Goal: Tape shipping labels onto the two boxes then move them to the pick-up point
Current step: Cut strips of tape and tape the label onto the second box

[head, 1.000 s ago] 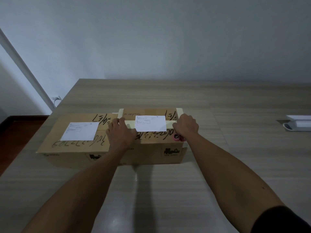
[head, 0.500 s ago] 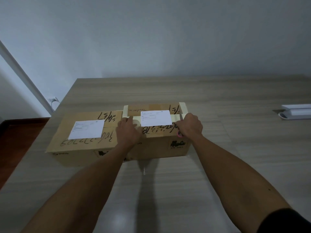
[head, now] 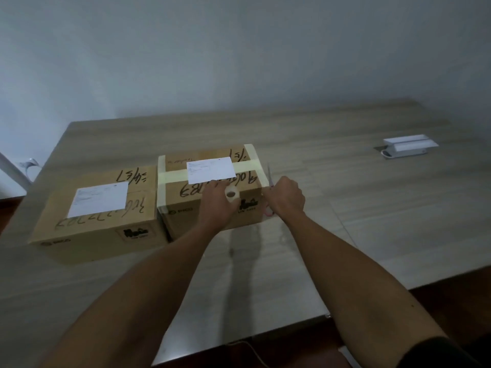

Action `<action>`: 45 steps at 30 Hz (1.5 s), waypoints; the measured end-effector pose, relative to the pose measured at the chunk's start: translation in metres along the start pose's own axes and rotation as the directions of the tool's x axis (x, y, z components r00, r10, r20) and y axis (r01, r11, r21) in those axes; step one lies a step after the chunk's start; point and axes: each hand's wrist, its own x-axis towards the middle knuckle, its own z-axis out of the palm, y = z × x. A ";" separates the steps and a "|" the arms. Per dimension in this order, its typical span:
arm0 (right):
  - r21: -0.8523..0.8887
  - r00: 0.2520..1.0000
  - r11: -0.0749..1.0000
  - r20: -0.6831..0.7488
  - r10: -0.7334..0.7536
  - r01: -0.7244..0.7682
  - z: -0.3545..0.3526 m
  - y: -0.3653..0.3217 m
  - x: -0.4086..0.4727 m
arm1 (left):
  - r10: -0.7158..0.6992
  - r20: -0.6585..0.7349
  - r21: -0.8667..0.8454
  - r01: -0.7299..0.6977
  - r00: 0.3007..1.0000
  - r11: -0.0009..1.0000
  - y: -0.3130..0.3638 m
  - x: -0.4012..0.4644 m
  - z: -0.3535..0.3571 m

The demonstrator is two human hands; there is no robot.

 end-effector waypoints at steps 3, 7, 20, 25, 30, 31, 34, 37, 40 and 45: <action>-0.004 1.000 1.000 0.014 0.017 -0.017 -0.001 0.023 -0.005 | -0.014 0.031 -0.026 0.015 0.999 1.000 0.013 -0.014 0.019; -0.022 0.998 1.000 0.067 0.018 -0.017 0.002 0.054 -0.013 | -0.064 0.041 -0.019 0.065 0.997 0.998 0.022 -0.036 0.049; -0.056 0.955 0.996 0.288 0.077 -0.064 0.059 0.125 -0.031 | -0.226 0.183 -0.002 0.230 0.957 0.973 -0.001 -0.090 0.123; -0.096 0.930 0.991 0.348 0.119 -0.091 0.088 0.145 -0.041 | -0.291 0.240 -0.002 0.300 0.926 0.954 -0.020 -0.107 0.143; -0.142 0.908 0.986 0.393 0.142 -0.092 0.111 0.162 -0.047 | -0.356 0.266 -0.013 0.373 0.896 0.928 -0.037 -0.120 0.159; -0.149 0.906 0.985 0.397 0.145 -0.092 0.114 0.165 -0.048 | -0.362 0.268 -0.012 0.378 0.893 0.926 -0.039 -0.122 0.161; -0.160 0.905 0.984 0.401 0.142 -0.084 0.120 0.169 -0.048 | -0.375 0.281 -0.018 0.395 0.884 0.918 -0.045 -0.126 0.166; -0.162 0.901 0.984 0.411 0.139 -0.078 0.125 0.173 -0.048 | -0.377 0.291 -0.036 0.403 0.880 0.914 -0.047 -0.129 0.170; -0.154 0.904 0.984 0.404 0.140 -0.084 0.127 0.177 -0.046 | -0.368 0.290 -0.032 0.393 0.883 0.919 -0.050 -0.132 0.173; -0.086 0.935 0.993 0.338 0.103 -0.078 0.116 0.168 -0.044 | -0.329 0.301 -0.022 0.352 0.895 0.936 -0.045 -0.131 0.160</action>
